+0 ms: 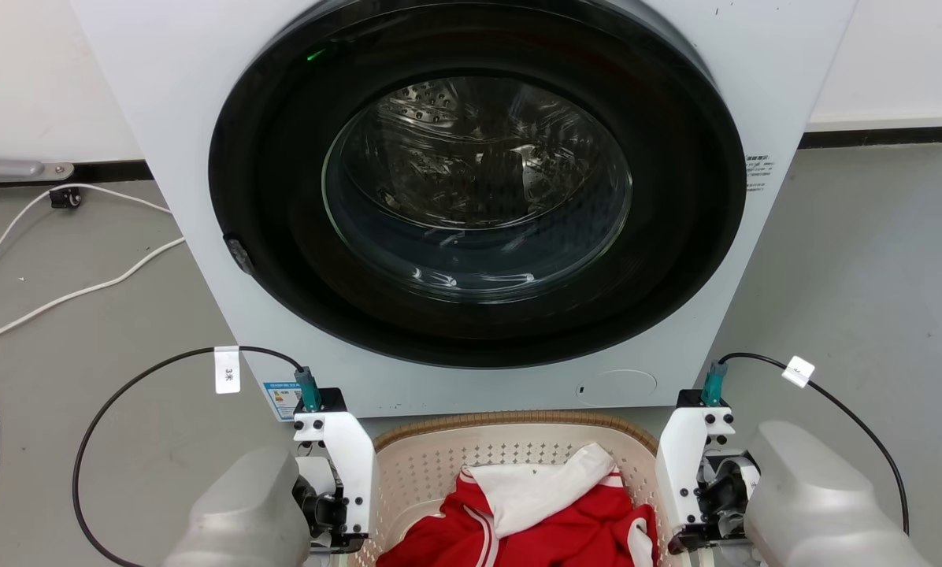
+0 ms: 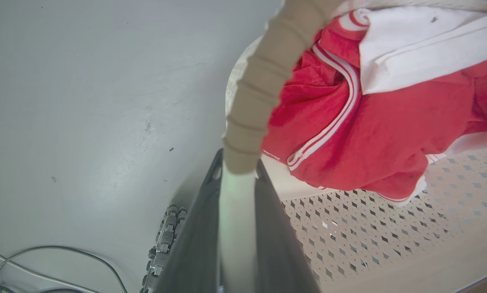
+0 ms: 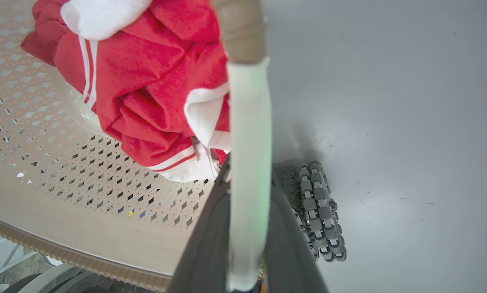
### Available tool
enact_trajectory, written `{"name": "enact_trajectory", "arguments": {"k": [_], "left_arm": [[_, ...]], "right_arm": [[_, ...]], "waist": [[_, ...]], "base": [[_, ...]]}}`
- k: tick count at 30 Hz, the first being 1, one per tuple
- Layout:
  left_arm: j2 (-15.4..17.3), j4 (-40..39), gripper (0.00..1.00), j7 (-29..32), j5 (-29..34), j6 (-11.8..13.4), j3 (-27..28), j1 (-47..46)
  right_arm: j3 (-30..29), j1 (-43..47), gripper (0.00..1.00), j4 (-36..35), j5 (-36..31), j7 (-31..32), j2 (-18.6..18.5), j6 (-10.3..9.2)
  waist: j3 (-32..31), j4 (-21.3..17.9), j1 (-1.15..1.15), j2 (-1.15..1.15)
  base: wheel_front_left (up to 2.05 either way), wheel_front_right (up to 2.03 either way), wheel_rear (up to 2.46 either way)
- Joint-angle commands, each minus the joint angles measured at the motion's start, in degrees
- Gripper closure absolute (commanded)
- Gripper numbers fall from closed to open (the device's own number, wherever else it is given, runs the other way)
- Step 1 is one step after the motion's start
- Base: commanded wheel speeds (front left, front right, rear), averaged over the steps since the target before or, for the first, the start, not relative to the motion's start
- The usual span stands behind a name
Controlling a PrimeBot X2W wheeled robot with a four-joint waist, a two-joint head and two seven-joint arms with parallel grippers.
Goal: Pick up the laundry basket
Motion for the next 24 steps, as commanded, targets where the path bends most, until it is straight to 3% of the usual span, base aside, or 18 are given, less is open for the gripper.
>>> {"name": "enact_trajectory", "arguments": {"k": [1,24], "left_arm": [[-1.4,-0.7,1.0,0.0,-0.5,-0.6,-0.1,0.1],[-1.6,-0.7,1.0,-0.4,-1.8,-0.6,-1.4,0.1]], "right_arm": [[0.1,0.3,1.0,-0.9,0.8,-0.2,1.3,0.62],[2.7,-0.4,1.0,-0.6,3.2,-1.2,1.4,0.63]], "waist": [[0.0,0.0,0.0,0.0],[-0.1,0.1,0.0,0.0]], "base": [[0.0,0.0,0.0],[0.0,0.0,0.0]]}}
